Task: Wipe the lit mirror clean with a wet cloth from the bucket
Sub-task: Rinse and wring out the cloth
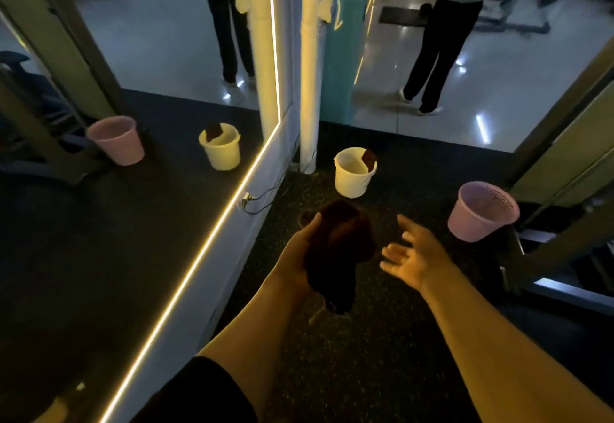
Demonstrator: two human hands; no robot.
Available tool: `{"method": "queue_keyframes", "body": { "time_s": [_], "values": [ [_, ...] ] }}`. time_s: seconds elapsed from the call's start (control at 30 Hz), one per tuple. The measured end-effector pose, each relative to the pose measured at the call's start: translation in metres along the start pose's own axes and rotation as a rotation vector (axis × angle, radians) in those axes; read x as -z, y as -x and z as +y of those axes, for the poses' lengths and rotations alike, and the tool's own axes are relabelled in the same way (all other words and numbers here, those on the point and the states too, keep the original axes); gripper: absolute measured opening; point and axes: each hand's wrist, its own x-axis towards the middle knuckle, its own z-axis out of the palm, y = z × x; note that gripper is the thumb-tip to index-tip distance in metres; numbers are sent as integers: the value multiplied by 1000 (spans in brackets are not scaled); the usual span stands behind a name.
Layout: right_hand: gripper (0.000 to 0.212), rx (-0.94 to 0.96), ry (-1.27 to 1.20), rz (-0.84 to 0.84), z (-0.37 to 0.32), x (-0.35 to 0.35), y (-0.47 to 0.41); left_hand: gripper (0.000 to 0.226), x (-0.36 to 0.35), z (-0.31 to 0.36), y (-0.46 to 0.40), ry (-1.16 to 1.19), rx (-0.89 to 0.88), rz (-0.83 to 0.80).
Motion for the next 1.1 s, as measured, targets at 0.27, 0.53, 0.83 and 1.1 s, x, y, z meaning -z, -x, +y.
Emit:
{"method": "queue_keyframes", "body": {
  "time_s": [0.27, 0.53, 0.83, 1.1],
  "values": [
    [62, -101, -119, -420, -36, -10, -121, 40, -59, 39, -147, 166, 31, -92],
    [63, -87, -110, -438, -196, 19, -229, 55, -96, 103, -269, -30, -23, -48],
    [63, -236, -69, -463, -264, -65, -323, 101, -113, 167, -383, 43, -69, 15],
    [62, 141, 61, 93, -368, -120, -437, 44, -101, 286, -486, -415, 160, 333]
  ]
}}
